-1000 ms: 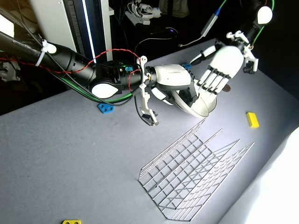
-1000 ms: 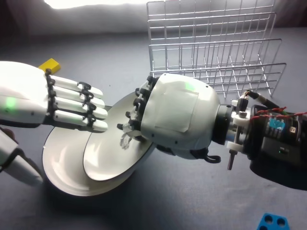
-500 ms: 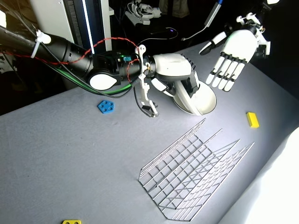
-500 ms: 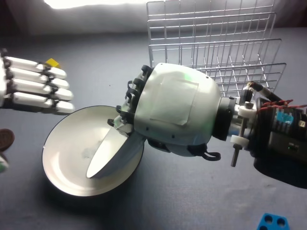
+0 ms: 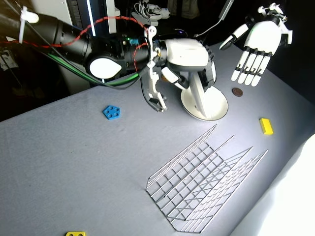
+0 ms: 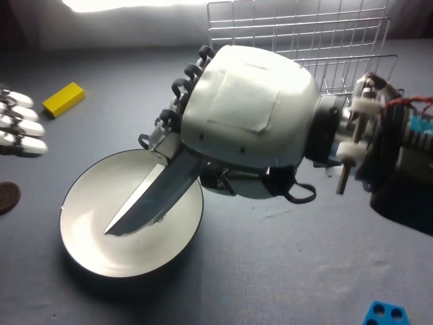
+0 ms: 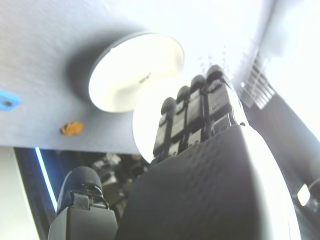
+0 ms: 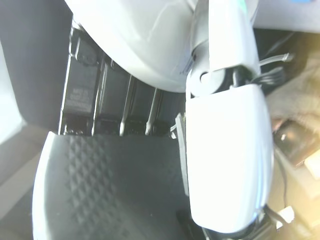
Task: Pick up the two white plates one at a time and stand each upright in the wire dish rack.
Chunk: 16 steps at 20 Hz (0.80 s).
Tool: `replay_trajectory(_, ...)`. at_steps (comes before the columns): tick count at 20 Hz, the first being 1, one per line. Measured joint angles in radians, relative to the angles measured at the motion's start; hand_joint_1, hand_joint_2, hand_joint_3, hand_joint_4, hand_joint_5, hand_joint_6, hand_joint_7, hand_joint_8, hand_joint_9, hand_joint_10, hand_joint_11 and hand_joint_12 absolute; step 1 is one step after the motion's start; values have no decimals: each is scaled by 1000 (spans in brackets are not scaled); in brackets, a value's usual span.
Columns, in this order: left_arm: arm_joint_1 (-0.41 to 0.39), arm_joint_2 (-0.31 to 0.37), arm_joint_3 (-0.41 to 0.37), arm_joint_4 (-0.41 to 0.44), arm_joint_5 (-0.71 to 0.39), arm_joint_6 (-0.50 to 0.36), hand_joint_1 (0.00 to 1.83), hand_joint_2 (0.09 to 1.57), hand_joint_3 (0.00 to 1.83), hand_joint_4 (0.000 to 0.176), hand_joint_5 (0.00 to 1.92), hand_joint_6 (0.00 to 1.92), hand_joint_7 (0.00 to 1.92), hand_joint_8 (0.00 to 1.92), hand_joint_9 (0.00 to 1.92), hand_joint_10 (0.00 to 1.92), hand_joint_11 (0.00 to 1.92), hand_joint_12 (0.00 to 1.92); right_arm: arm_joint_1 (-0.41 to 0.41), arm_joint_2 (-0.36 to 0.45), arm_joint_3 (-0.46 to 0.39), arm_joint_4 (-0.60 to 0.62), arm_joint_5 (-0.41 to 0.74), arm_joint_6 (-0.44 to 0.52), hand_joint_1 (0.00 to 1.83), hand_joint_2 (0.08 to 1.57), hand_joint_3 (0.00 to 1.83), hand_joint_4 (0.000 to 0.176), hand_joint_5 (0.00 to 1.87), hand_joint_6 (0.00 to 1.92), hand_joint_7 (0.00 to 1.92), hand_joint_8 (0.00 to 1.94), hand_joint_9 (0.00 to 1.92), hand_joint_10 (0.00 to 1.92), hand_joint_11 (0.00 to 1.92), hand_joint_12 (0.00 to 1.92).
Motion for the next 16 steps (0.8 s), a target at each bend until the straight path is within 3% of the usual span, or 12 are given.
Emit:
replay_trajectory(2, 0, 4, 31, -3, -5, -57, 0, 1050, 0, 0, 53, 1, 21, 0, 4, 0, 0, 0, 39, 18, -13, 37, -36, 37, 1404, 1012, 0, 0, 1101, 675, 1230, 505, 1209, 763, 1066, 764)
replay_trajectory(5, 2, 5, 34, -1, -13, -60, 0, 1058, 3, 0, 40, 0, 9, 0, 0, 0, 0, 0, 109, 51, -13, 102, -94, 131, 1401, 1027, 1, 0, 1068, 714, 1162, 651, 1179, 815, 1053, 772)
replay_trajectory(11, -5, 6, 13, -1, -17, -60, 0, 1054, 0, 0, 24, 0, 0, 0, 0, 0, 0, 0, 191, 86, -14, 237, -188, 156, 1395, 1050, 0, 0, 1017, 769, 1085, 790, 1147, 890, 1025, 848)
replay_trajectory(16, -40, 8, -15, 47, 0, -60, 0, 1051, 0, 0, 35, 5, 1, 0, 0, 0, 0, 0, 267, 128, -13, 310, -224, 227, 1398, 1037, 0, 0, 1044, 731, 1145, 694, 1155, 863, 1024, 834)
